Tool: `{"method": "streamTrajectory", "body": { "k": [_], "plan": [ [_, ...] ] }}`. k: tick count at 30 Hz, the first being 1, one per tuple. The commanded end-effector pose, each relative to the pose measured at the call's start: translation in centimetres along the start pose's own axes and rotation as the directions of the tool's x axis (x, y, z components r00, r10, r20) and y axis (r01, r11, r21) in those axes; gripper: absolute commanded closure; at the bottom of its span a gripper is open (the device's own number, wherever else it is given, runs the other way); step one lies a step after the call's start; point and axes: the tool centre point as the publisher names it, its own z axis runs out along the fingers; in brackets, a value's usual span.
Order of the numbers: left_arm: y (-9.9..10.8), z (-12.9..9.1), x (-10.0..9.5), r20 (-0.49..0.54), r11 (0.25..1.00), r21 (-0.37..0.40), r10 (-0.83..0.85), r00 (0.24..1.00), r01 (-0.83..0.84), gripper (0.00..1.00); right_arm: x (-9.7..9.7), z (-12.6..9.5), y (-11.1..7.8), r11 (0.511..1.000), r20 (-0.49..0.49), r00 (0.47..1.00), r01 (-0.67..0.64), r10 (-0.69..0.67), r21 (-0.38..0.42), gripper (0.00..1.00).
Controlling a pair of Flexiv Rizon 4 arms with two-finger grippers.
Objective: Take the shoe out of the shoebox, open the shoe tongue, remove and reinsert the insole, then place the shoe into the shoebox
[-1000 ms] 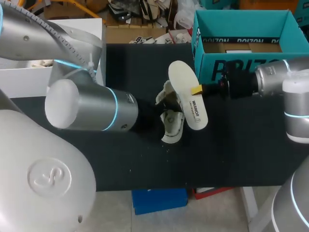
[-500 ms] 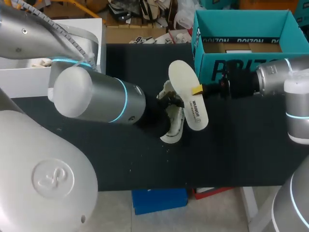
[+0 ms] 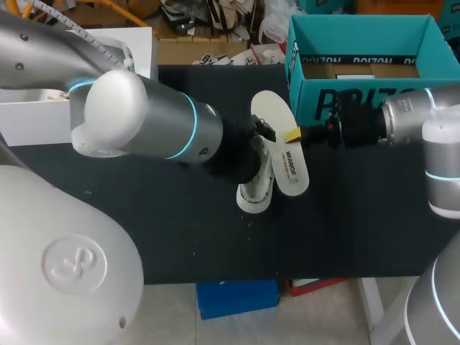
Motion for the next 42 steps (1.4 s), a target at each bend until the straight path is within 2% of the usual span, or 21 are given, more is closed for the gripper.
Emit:
{"method": "streamTrajectory", "body": {
  "k": [1, 4, 17, 24, 26, 27, 30, 32, 36, 37, 39, 42],
  "plan": [
    [1.0, 0.2, -0.5, -0.080, 0.999, 0.037, -0.031, 0.996, 0.034, 0.00, 0.1, -0.1, -0.3, 1.000, 0.010, 1.000, -0.001, 0.001, -0.014, 1.00],
    [1.2, 0.3, -0.6, -0.112, 0.998, 0.037, -0.050, 0.992, 0.054, 0.00, 0.2, -0.2, -0.3, 1.000, 0.018, 1.000, -0.005, 0.005, -0.024, 1.00],
    [0.8, -0.2, -0.4, -0.139, 0.999, 0.020, -0.036, 0.990, 0.039, 0.00, 0.2, -0.4, 0.1, 0.991, 0.061, 0.990, -0.122, 0.126, -0.060, 1.00],
    [0.1, -0.7, -0.5, -0.134, 1.000, 0.000, -0.009, 0.991, 0.009, 0.00, 0.3, -0.4, 0.2, 0.988, 0.063, 0.988, -0.133, 0.138, -0.076, 1.00],
    [-0.1, -0.8, -0.5, -0.167, 1.000, 0.001, -0.016, 0.986, 0.016, 0.00, 0.3, -0.4, 0.2, 0.988, 0.063, 0.988, -0.133, 0.138, -0.076, 1.00],
    [-0.1, -0.8, -0.6, -0.204, 1.000, 0.008, -0.027, 0.979, 0.029, 0.00, 0.3, -0.4, 0.2, 0.988, 0.063, 0.988, -0.133, 0.138, -0.076, 1.00],
    [-0.6, -1.2, -1.2, -0.162, 0.999, 0.037, 0.000, 0.987, 0.006, 0.00, 0.3, -0.4, 0.2, 0.988, 0.063, 0.988, -0.133, 0.138, -0.076, 1.00],
    [-0.9, -1.3, -1.6, -0.154, 0.996, 0.081, 0.044, 0.987, -0.031, 0.00, 0.3, -0.4, 0.2, 0.988, 0.063, 0.988, -0.133, 0.138, -0.076, 1.00],
    [-1.3, -1.6, -2.1, -0.147, 0.990, 0.119, 0.090, 0.985, -0.072, 0.00, 0.3, -0.4, 0.2, 0.988, 0.063, 0.988, -0.133, 0.138, -0.076, 1.00],
    [-1.5, -1.7, -2.2, -0.159, 0.985, 0.146, 0.116, 0.980, -0.093, 0.00, 0.3, -0.4, 0.2, 0.988, 0.063, 0.988, -0.133, 0.138, -0.076, 1.00],
    [-2.1, -1.9, -2.5, -0.119, 0.964, 0.208, 0.191, 0.974, -0.164, 0.00, 0.3, -0.4, 0.2, 0.988, 0.063, 0.988, -0.133, 0.138, -0.076, 1.00],
    [-3.1, -1.8, -2.8, -0.177, 0.931, 0.247, 0.315, 0.932, -0.268, 0.00, 0.3, -0.4, 0.2, 0.988, 0.063, 0.988, -0.133, 0.138, -0.076, 1.00]
  ]
}}
